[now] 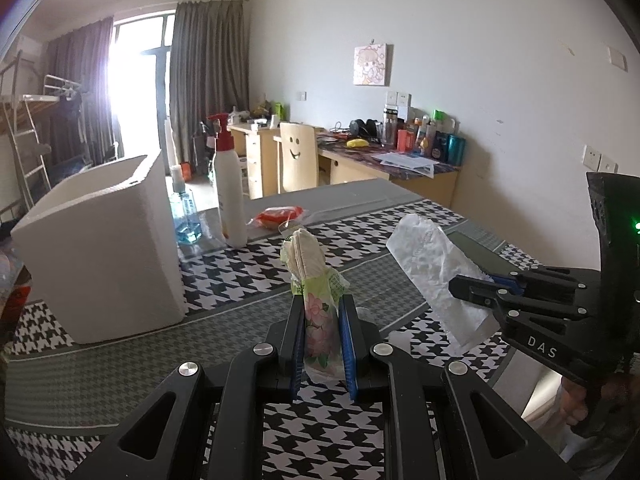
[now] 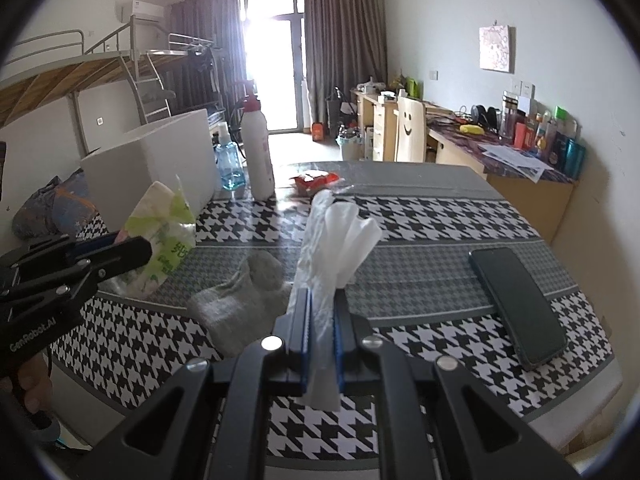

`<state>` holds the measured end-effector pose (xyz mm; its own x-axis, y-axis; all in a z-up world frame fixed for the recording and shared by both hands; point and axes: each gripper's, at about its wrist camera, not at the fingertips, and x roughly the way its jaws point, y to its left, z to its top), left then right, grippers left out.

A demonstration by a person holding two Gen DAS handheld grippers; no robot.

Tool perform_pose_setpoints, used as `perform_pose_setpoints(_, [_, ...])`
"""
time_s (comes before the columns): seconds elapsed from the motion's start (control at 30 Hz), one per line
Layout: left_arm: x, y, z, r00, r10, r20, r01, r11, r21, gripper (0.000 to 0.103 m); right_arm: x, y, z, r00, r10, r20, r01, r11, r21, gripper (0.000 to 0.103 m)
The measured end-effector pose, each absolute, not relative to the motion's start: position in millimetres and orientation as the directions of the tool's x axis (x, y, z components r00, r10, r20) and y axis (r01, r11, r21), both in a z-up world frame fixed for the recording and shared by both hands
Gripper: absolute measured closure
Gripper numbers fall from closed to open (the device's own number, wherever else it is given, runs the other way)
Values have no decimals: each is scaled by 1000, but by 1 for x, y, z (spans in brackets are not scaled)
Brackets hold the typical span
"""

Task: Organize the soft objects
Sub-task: 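Close the right tool on the white tissue and lift it, then carry the floral packet in the left tool and tissue in the right tool over the foam box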

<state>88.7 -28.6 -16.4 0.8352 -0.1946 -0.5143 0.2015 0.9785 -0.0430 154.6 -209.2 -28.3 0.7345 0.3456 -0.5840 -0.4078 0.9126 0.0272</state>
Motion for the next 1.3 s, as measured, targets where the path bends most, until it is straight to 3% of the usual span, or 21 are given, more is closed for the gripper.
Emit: perform_pose_setpoints(1.3, [101,6,16,879,-122,-461,135,991,-3,86,170,-165,8,728,467,-502,-527,849,24,90])
